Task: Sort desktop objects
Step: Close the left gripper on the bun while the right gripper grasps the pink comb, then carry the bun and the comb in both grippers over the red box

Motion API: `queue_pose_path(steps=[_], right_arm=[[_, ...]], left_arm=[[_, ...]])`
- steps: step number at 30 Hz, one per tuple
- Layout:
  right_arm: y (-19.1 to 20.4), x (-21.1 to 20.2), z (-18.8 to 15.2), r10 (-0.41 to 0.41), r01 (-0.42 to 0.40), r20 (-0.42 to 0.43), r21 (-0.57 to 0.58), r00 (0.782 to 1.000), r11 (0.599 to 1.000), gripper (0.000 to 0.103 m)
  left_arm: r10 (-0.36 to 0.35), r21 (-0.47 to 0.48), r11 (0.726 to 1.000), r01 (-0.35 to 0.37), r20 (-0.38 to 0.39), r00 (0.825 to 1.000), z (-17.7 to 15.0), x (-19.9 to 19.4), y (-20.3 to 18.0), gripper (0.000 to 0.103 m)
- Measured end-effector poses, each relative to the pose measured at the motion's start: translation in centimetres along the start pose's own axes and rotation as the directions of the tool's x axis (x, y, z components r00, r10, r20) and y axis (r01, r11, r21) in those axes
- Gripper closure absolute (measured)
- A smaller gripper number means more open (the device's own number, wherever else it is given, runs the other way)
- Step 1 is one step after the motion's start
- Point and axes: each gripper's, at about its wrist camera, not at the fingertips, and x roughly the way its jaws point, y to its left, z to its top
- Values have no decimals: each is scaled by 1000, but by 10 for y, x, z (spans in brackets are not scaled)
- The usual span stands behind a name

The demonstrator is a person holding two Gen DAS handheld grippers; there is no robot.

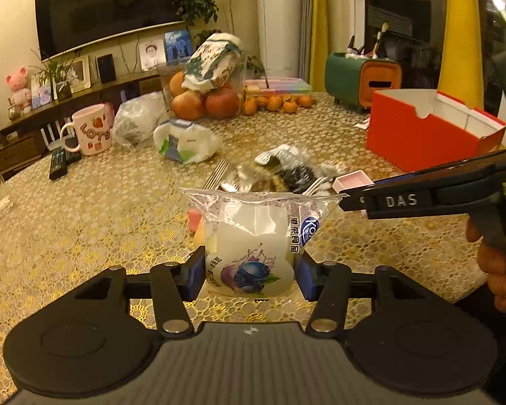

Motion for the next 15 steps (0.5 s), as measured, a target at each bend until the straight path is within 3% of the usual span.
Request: queue_pose_path(steps=[15], right_arm=[[-31, -98, 2, -45, 42, 58, 52, 997, 998, 62]], left_arm=[[-102, 38, 994, 101, 0, 995, 36, -34, -46, 51]])
